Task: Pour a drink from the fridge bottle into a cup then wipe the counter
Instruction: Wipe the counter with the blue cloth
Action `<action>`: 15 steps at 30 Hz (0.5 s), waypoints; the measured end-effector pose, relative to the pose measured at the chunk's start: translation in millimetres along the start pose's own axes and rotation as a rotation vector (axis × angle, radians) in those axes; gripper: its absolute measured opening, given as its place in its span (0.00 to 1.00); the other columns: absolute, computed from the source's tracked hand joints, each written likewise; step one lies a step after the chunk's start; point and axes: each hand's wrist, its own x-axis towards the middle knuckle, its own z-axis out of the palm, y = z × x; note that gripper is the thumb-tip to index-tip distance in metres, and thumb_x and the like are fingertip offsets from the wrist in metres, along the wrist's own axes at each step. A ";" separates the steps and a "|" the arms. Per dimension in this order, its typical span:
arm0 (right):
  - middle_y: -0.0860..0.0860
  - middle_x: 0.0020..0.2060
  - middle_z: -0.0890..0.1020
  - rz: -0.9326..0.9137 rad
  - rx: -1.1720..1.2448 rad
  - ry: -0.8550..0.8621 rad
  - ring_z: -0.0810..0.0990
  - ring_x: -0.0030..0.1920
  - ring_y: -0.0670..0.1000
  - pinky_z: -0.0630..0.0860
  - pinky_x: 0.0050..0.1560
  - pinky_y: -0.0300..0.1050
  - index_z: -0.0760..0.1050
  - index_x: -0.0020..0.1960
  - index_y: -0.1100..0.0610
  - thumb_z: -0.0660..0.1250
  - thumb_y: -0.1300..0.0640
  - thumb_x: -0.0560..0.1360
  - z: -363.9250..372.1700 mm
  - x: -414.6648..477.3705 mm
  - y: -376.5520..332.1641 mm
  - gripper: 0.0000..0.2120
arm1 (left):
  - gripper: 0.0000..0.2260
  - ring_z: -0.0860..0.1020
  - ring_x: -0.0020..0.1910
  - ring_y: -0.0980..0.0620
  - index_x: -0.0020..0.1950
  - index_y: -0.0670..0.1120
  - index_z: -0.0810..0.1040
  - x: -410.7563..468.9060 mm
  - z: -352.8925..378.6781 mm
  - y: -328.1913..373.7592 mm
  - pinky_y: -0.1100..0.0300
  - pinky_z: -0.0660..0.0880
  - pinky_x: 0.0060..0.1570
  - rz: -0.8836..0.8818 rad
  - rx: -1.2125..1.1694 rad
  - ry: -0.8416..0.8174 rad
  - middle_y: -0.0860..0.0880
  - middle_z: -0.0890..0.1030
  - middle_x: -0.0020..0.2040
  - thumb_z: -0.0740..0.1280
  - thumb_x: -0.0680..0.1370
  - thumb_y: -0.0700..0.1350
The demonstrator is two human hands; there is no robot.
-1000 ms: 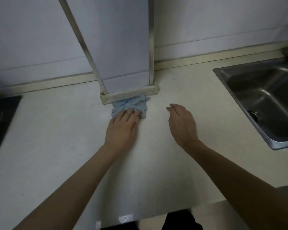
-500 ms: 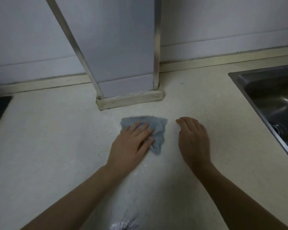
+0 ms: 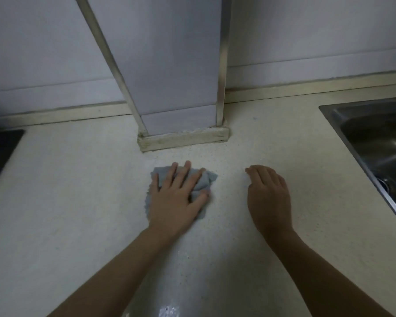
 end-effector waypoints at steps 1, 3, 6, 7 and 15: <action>0.59 0.56 0.81 0.001 -0.002 -0.004 0.79 0.58 0.58 0.75 0.59 0.53 0.77 0.61 0.64 0.53 0.61 0.76 -0.7 0.3 0.0 0.20 | 0.28 0.40 0.79 0.54 0.78 0.65 0.45 -5.6 -3.6 14.0 0.43 0.33 0.74 -0.019 0.059 0.046 0.60 0.42 0.78 0.37 0.78 0.68; 0.60 0.55 0.81 -0.005 -0.003 -0.012 0.79 0.58 0.58 0.75 0.58 0.53 0.77 0.60 0.64 0.51 0.60 0.75 -1.1 0.4 0.1 0.21 | 0.27 0.39 0.79 0.52 0.78 0.65 0.44 -21.0 -0.4 28.5 0.40 0.33 0.74 0.066 0.042 0.047 0.58 0.40 0.79 0.39 0.79 0.68; 0.60 0.55 0.81 -0.020 -0.032 -0.018 0.79 0.57 0.60 0.75 0.58 0.53 0.77 0.60 0.64 0.51 0.58 0.75 -2.6 0.7 0.8 0.22 | 0.24 0.46 0.80 0.50 0.78 0.65 0.53 -43.0 6.0 21.5 0.38 0.42 0.75 0.165 0.081 0.021 0.52 0.49 0.81 0.43 0.82 0.66; 0.60 0.55 0.81 -0.026 -0.049 -0.016 0.79 0.57 0.60 0.75 0.57 0.53 0.78 0.60 0.64 0.50 0.58 0.75 -2.5 1.0 1.0 0.22 | 0.23 0.48 0.80 0.50 0.77 0.65 0.55 -50.4 7.3 16.2 0.38 0.45 0.75 0.156 0.073 0.021 0.50 0.52 0.81 0.45 0.82 0.65; 0.57 0.55 0.79 -0.051 -0.073 -0.093 0.78 0.55 0.58 0.74 0.52 0.53 0.76 0.59 0.61 0.52 0.61 0.74 -10.3 0.5 2.4 0.20 | 0.25 0.57 0.77 0.42 0.77 0.59 0.60 -68.9 1.0 4.0 0.38 0.50 0.75 -0.075 0.100 0.086 0.42 0.66 0.75 0.43 0.82 0.63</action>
